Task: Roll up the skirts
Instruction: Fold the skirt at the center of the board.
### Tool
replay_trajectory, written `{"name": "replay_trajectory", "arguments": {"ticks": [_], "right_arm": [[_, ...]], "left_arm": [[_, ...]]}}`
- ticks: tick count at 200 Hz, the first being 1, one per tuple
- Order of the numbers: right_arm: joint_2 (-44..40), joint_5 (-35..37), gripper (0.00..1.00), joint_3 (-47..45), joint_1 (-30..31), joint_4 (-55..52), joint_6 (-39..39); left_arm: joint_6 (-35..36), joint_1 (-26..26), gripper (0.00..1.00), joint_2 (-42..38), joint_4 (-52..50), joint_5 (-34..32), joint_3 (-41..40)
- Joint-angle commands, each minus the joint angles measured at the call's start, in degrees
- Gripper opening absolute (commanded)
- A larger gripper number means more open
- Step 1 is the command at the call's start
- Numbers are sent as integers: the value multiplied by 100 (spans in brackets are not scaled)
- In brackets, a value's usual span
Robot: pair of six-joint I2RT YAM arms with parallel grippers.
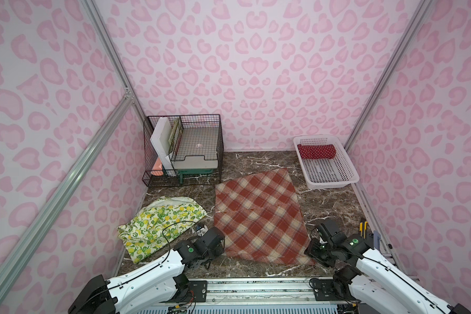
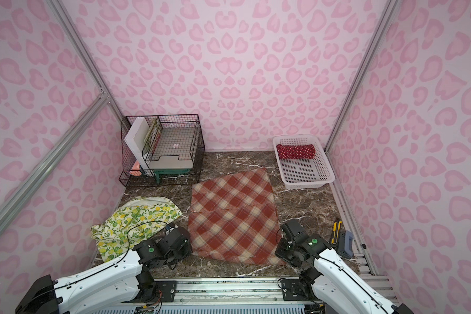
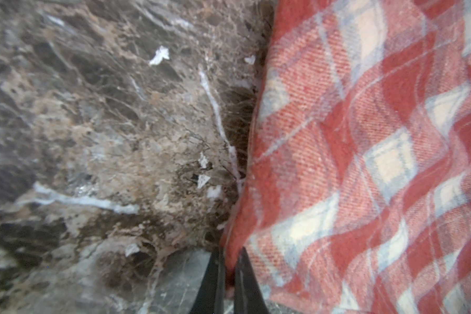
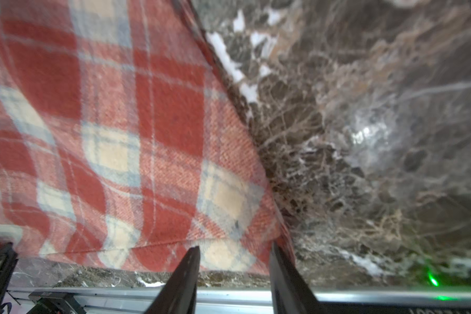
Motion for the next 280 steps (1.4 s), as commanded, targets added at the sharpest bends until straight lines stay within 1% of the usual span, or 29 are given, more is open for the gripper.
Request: {"name": "replay_trajectory", "arguments": {"ticks": [1, 21, 43, 65, 69, 77, 103, 117, 147, 172, 187, 199, 213, 224, 247, 264, 280], "right_arm": [[-68, -191, 49, 6, 73, -423, 252], [-35, -298, 49, -94, 85, -583, 195], [7, -342, 49, -210, 120, -482, 169], [406, -291, 49, -262, 117, -131, 69], [462, -283, 48, -273, 115, -35, 34], [563, -238, 42, -263, 120, 102, 13], [683, -160, 12, -151, 114, 215, -33], [636, -77, 0, -60, 119, 144, -50], [419, -83, 0, 76, 119, 35, -36], [415, 121, 0, 550, 113, 6, -143], [531, 373, 0, 899, 85, 143, -317], [635, 456, 0, 1148, -133, 390, -613], [924, 180, 0, 1341, -588, 920, -1016], [1225, -40, 0, 1464, -816, 1495, -1246], [2073, -285, 0, 1927, -1124, 2473, -1734], [2820, -346, 0, 2472, -1272, 2827, -2089], [3578, -443, 0, 3008, -1420, 3172, -2358]], "left_arm": [[79, 11, 0, 78, -6, -90, 88], [70, 16, 0, 253, 19, -50, 198], [52, 14, 0, 468, -34, -5, 312], [52, 12, 0, 583, -16, 29, 355], [52, 10, 0, 594, -21, 32, 355], [36, 11, 0, 604, -30, 48, 355], [40, 15, 0, 588, -143, 90, 404], [68, 15, 0, 556, -219, 85, 450], [136, 10, 0, 496, -451, 128, 605], [400, 31, 0, 307, -765, -21, 971], [669, 201, 0, 332, -867, 20, 1247], [879, 409, 0, 446, -895, 136, 1432], [1125, 679, 0, 659, -839, 300, 1624], [1341, 955, 0, 846, -735, 484, 1803], [1925, 1533, 0, 1389, -573, 703, 2345], [2228, 2021, 0, 1923, -498, 900, 2853], [2430, 2315, 0, 2460, -337, 960, 3344]]}}
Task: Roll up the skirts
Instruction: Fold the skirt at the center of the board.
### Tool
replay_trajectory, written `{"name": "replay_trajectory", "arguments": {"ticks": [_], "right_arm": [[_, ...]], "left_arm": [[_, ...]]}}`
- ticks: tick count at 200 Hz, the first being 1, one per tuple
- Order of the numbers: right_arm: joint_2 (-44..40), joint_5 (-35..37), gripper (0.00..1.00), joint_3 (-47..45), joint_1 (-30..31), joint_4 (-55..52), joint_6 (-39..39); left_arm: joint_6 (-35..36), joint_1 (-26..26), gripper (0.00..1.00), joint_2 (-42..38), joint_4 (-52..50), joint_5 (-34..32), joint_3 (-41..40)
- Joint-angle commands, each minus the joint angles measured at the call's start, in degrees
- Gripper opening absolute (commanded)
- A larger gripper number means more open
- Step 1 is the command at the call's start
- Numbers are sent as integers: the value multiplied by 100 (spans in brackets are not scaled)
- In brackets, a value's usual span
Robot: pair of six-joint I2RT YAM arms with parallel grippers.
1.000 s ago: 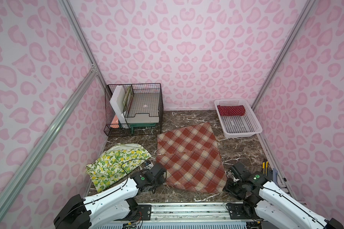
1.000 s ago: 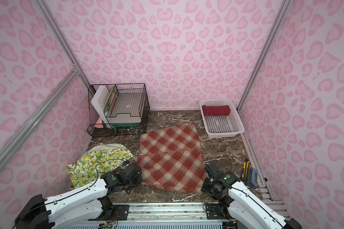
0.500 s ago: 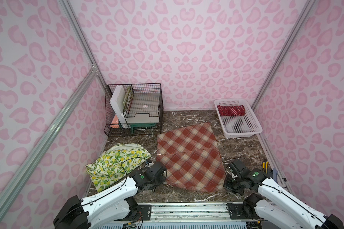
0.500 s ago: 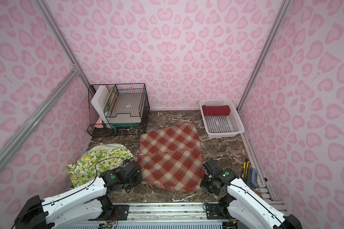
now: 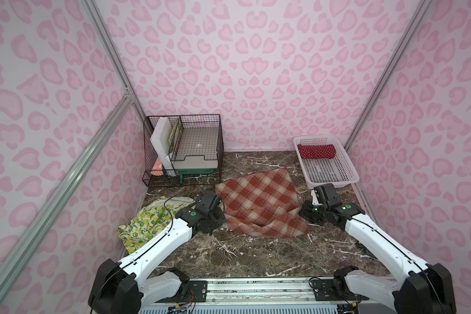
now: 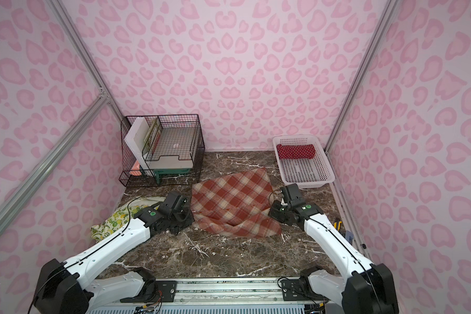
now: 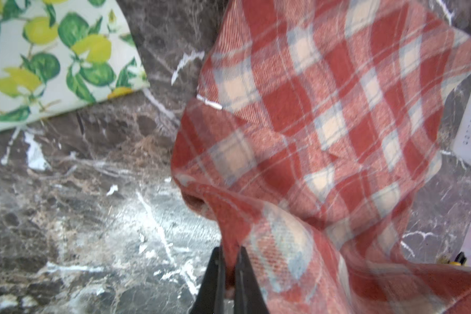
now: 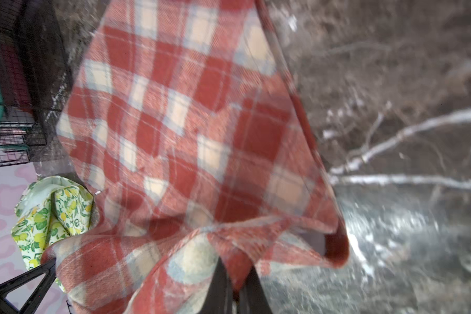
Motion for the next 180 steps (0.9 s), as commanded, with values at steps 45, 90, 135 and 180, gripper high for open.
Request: {"name": "replay_trajectory", "arguments": {"ticks": [45, 90, 135, 180], "right_arm": [[2790, -472, 0, 1904, -491, 1849, -808], [4100, -419, 0, 3117, -647, 1870, -940], [4824, -446, 0, 3771, -662, 1788, -958], [5102, -404, 0, 4040, -676, 1753, -1047]], "left_arm": [[1155, 980, 0, 2161, 259, 887, 1889], [1265, 1362, 0, 3229, 422, 1028, 2680], [1304, 1415, 0, 3707, 660, 867, 3013], [1331, 1499, 0, 3857, 783, 713, 3074]]}}
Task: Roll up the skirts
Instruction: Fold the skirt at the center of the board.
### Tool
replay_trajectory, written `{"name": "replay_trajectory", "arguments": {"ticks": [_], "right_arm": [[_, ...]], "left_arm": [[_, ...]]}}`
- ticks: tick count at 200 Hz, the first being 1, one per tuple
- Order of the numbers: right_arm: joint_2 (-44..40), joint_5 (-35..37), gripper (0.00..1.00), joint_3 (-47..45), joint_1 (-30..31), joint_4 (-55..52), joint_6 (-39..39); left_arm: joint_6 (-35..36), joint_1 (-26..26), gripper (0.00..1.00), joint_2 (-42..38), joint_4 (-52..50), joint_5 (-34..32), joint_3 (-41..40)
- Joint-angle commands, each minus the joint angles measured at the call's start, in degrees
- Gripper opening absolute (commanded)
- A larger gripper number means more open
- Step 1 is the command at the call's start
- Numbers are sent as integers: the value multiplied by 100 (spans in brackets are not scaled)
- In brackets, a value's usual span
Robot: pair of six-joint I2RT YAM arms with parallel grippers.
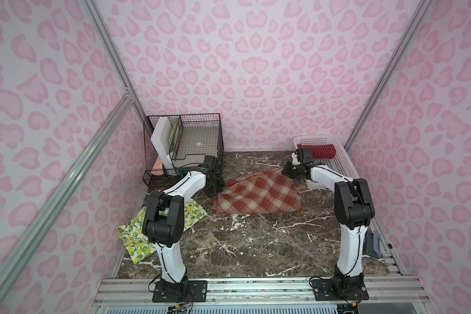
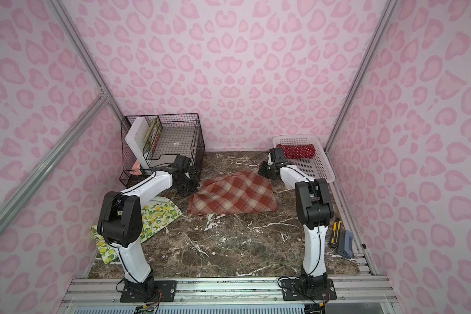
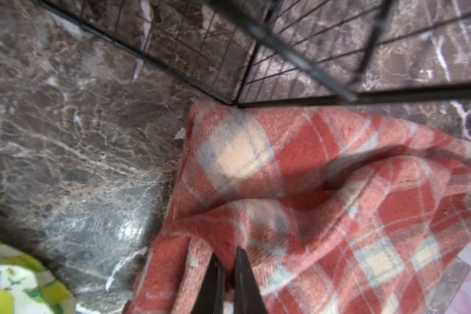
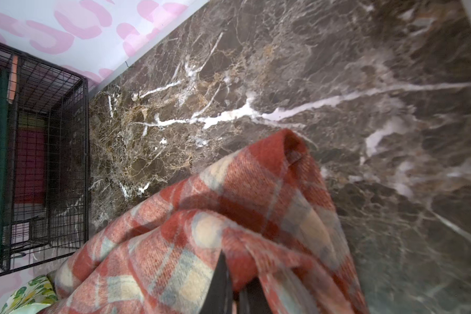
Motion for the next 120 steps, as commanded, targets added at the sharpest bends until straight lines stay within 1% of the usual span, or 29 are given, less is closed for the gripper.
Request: {"name": "replay_trajectory", "arguments": {"ticks": [1, 32, 42, 55, 63, 72, 73, 76, 80, 87, 100, 106, 120], "right_arm": [[12, 62, 0, 89, -11, 29, -120], [30, 128, 0, 129, -64, 44, -111], [97, 102, 0, 174, -72, 45, -122], [160, 122, 0, 239, -83, 29, -147], [154, 181, 0, 242, -98, 51, -157], [168, 248, 0, 282, -97, 30, -166], [169, 252, 3, 292, -98, 30, -165], [185, 265, 6, 328, -106, -11, -162], [203, 261, 16, 365, -104, -52, -157], [203, 207, 23, 361, -100, -33, -155], [111, 254, 32, 287, -50, 29, -134], [81, 282, 33, 286, -13, 30, -155], [41, 348, 35, 303, 30, -13, -161]], "left_arm": [[176, 106, 0, 52, 706, -193, 45], [168, 202, 0, 181, 890, -158, 66], [184, 215, 11, 261, 921, -162, 101], [327, 229, 13, 279, 1039, -106, 115], [370, 246, 19, 253, 990, -203, 159], [436, 275, 27, 195, 1021, -162, 195], [439, 278, 29, 191, 1030, -152, 200], [450, 290, 32, 168, 1039, -107, 218], [443, 296, 35, 135, 1019, -71, 241], [441, 297, 39, 67, 1001, -11, 267], [442, 292, 44, -97, 1055, 175, 234], [453, 287, 47, -163, 1079, 255, 203], [479, 243, 48, -286, 1114, 467, 153]]}}
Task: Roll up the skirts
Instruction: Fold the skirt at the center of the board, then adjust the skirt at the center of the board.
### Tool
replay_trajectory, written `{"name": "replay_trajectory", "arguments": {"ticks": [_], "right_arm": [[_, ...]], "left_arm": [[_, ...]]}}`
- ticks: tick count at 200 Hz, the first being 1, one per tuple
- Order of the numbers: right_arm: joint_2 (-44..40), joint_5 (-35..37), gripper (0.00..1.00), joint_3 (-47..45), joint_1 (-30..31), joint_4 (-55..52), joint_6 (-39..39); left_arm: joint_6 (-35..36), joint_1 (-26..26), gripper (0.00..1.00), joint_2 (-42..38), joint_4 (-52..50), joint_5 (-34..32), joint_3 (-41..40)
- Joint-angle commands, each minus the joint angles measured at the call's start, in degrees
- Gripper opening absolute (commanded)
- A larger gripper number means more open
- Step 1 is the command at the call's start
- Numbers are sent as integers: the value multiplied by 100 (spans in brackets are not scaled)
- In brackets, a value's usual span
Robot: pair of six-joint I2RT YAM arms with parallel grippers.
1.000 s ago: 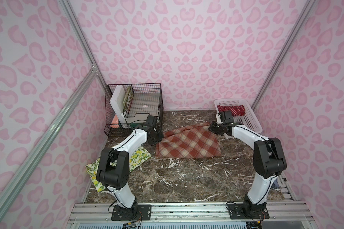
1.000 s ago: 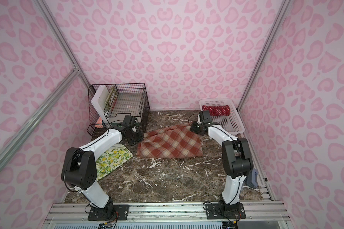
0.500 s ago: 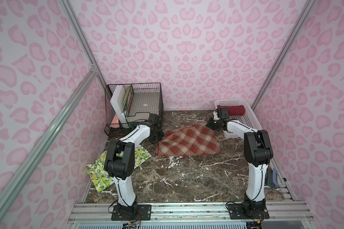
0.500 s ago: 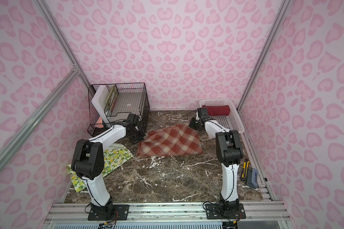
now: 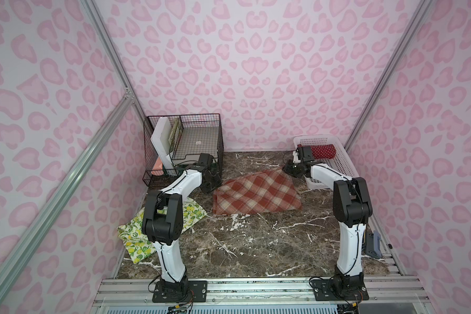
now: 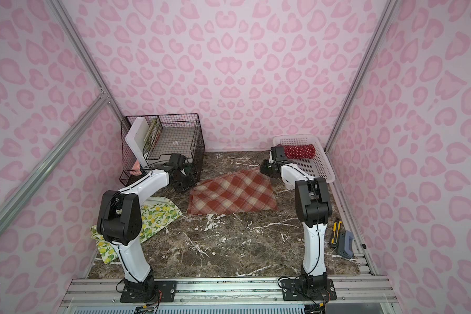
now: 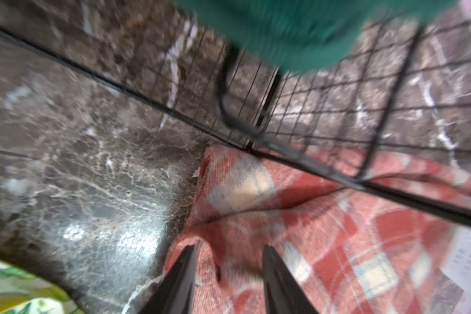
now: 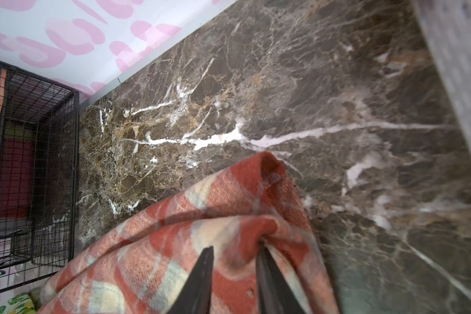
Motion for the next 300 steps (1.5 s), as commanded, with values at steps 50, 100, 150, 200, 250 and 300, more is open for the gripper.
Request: {"name": "replay_trajectory", "arguments": {"ticks": [50, 100, 150, 200, 250, 300], "right_arm": [[-262, 142, 39, -142, 175, 51, 9], [-413, 135, 43, -245, 238, -37, -113], [-500, 60, 46, -141, 264, -115, -203], [-1012, 156, 44, -526, 1199, -245, -596], [-312, 410, 0, -287, 3150, 36, -687], [343, 309, 0, -552, 3389, 211, -600]], "left_arm": [[399, -232, 53, -239, 437, 496, -59], [477, -357, 54, -464, 289, 450, -595], [540, -523, 55, -728, -398, -316, -748], [455, -609, 54, -2605, -459, -1259, -1546], [193, -291, 54, -4334, -1093, -1741, -2335], [-140, -264, 54, -5097, -1299, -1662, -2893]]}}
